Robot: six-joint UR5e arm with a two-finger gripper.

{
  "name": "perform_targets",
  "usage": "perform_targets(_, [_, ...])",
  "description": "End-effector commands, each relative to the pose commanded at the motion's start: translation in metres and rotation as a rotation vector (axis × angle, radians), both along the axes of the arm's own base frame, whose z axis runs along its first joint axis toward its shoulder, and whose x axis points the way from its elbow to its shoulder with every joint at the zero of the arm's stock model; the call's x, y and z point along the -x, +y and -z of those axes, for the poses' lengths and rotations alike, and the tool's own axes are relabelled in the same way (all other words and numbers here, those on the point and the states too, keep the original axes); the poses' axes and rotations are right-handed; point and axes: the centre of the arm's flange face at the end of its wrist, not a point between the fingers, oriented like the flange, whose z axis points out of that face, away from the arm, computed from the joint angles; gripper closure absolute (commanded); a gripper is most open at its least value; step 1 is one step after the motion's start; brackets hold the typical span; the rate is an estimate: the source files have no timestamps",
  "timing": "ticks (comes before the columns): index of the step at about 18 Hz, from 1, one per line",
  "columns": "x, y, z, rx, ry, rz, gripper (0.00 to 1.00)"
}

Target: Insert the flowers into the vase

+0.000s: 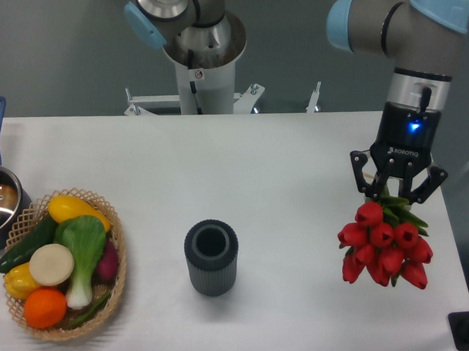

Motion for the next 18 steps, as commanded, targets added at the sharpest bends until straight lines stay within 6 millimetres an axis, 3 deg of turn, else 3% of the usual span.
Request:
perform_targets(14, [-0.001, 0.01, -0.006, -0.064, -0.005, 0.045, 0.61])
perform_targets(18, [-0.01, 0.02, -0.014, -0.09, -0.003, 0.073, 0.61])
